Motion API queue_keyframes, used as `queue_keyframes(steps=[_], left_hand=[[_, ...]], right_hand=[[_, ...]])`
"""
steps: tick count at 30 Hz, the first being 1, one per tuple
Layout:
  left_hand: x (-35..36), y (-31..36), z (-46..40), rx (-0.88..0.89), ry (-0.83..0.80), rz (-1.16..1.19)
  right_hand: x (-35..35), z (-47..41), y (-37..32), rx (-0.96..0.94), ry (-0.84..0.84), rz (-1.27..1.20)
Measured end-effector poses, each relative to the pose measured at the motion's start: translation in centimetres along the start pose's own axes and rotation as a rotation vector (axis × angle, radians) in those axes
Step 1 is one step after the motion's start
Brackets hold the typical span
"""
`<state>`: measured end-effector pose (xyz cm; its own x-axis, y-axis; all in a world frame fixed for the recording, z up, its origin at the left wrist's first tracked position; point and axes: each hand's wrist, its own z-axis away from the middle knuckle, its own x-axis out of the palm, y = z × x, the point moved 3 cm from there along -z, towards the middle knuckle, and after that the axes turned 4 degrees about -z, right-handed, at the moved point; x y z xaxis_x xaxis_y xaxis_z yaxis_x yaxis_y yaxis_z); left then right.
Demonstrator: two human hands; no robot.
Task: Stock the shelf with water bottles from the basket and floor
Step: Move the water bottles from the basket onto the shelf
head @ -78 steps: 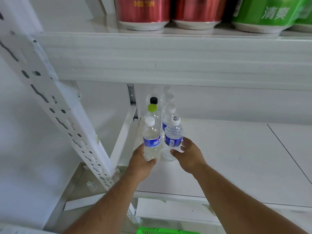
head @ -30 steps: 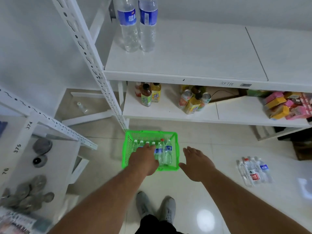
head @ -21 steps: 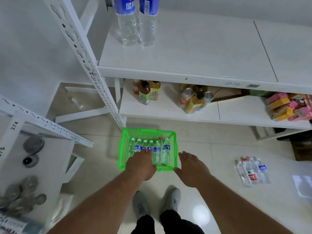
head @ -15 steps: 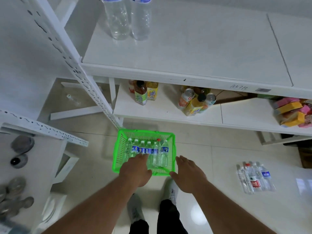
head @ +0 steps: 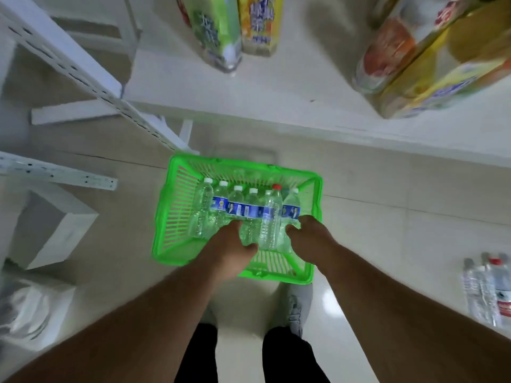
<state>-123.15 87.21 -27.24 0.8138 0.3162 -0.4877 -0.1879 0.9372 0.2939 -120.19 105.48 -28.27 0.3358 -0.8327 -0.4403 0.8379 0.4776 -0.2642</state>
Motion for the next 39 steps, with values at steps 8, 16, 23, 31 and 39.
queue_keyframes(steps=[8, 16, 23, 31, 39], left_hand=[[10.5, -3.6, -15.8, -0.002, 0.017, 0.126], [14.0, -4.5, -22.6, 0.007, -0.024, 0.159], [13.7, -6.7, -25.0, -0.061, -0.049, 0.206], [13.9, -6.2, -26.5, -0.103, -0.034, 0.189], [12.3, -7.1, -24.5, -0.065, -0.007, 0.237]], right_hand=[[7.3, -16.6, 2.8, 0.118, 0.095, -0.022], [10.3, -21.5, 3.2, 0.22, 0.301, -0.049], [11.5, -23.7, 3.0, 0.179, 0.286, -0.103], [11.6, -27.1, 4.6, 0.204, 0.224, -0.347], [10.3, -24.3, 4.2, -0.055, 0.199, -0.257]])
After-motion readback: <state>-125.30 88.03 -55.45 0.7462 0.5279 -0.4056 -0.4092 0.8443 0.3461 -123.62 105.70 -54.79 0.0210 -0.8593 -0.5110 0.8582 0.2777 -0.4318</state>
